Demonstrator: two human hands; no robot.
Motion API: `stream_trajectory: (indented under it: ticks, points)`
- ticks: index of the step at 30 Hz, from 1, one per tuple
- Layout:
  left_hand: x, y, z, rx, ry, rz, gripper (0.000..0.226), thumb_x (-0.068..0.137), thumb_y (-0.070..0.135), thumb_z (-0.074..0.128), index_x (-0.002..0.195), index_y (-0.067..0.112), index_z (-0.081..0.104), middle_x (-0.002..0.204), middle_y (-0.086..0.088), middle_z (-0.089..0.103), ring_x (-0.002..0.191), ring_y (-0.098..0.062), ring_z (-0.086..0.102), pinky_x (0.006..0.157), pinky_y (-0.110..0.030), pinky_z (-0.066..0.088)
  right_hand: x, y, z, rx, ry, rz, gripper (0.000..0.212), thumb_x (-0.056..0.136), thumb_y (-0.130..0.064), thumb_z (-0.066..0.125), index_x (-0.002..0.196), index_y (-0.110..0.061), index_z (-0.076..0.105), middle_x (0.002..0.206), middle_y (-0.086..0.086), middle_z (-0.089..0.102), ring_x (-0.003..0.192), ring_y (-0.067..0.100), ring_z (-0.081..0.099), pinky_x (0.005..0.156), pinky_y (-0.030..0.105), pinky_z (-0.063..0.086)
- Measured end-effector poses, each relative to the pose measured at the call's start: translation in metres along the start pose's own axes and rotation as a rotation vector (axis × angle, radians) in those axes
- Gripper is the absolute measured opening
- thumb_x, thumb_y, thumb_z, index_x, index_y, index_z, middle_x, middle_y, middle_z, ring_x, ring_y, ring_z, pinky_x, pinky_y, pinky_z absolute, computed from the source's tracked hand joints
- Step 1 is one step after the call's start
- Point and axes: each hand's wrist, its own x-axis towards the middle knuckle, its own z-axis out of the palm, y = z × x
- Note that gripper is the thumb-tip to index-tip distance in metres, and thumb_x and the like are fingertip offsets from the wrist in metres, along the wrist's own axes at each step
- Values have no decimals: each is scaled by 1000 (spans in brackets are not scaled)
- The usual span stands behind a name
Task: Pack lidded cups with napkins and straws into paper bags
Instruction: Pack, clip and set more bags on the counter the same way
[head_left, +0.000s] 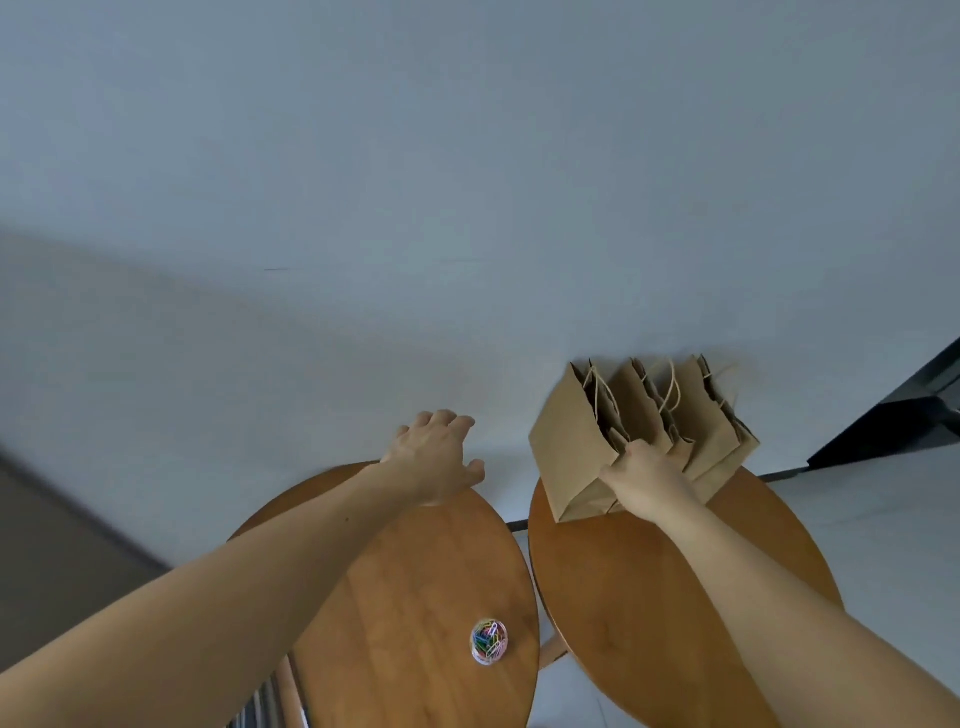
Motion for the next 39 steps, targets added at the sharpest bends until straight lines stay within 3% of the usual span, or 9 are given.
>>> stream_trajectory:
  ticks: [3, 6, 12, 16, 19, 23, 25, 32, 39]
  points:
    - [25, 10, 8, 1, -23, -79, 65, 96, 48, 47, 152, 23, 28, 156, -2, 32, 141, -26, 29, 112, -43, 29, 40, 15, 6, -50, -6, 16, 40, 94, -44, 49, 115, -9, 48, 113, 7, 51, 86, 24, 52, 63, 35, 39]
    - [44, 24, 21, -15, -68, -124, 64, 96, 47, 47, 152, 22, 29, 156, -2, 32, 142, -25, 29, 113, -43, 30, 73, 33, 14, -70, 15, 11, 50, 94, -46, 51, 124, -6, 47, 118, 11, 53, 94, 28, 55, 65, 34, 39]
    - [53, 37, 48, -30, -112, -200, 65, 94, 47, 47, 152, 24, 29, 156, 0, 32, 143, -24, 28, 113, -42, 29, 121, 52, 37, -117, -52, -7, 44, 93, -56, 47, 104, -14, 43, 79, 0, 59, 66, 18, 58, 50, 28, 38]
    - [51, 27, 53, -36, -119, -256, 67, 93, 49, 48, 152, 24, 28, 156, 0, 31, 143, -24, 27, 113, -41, 29, 134, 52, 44, -117, -8, -67, 23, 99, -33, 44, 89, -14, 52, 77, 2, 58, 71, 24, 59, 58, 33, 44]
    - [49, 20, 50, -45, -102, -271, 67, 93, 50, 48, 152, 24, 28, 156, 1, 31, 143, -23, 27, 113, -40, 30, 136, 47, 38, -145, 27, -102, 20, 98, -15, 46, 78, -16, 48, 73, 3, 56, 70, 25, 56, 57, 32, 41]
    - [42, 14, 46, -60, -75, -257, 67, 92, 49, 47, 152, 24, 29, 156, 1, 31, 143, -22, 27, 114, -40, 29, 129, 30, 23, -187, 57, -153, 15, 96, -13, 46, 82, -14, 51, 80, 7, 61, 74, 28, 56, 57, 31, 39]
    - [35, 8, 42, -74, -62, -245, 66, 92, 49, 47, 151, 24, 29, 156, 2, 30, 143, -22, 26, 114, -40, 29, 119, 16, 15, -210, 61, -186, 11, 95, -16, 48, 84, -15, 52, 77, 5, 57, 72, 27, 53, 53, 29, 35]
    - [-3, -34, 23, -127, 14, -229, 65, 93, 47, 47, 151, 22, 32, 155, 0, 33, 141, -23, 30, 113, -41, 31, 63, -69, 10, -269, 88, -376, 8, 90, -14, 53, 85, -11, 57, 74, 7, 58, 76, 31, 62, 58, 31, 46]
    - [-71, -110, 22, -184, 56, -278, 64, 93, 48, 48, 149, 21, 34, 151, -4, 38, 138, -26, 35, 108, -43, 35, -13, -170, 58, -237, 100, -484, 29, 91, -14, 53, 64, -12, 42, 55, 0, 43, 48, 15, 41, 42, 25, 26]
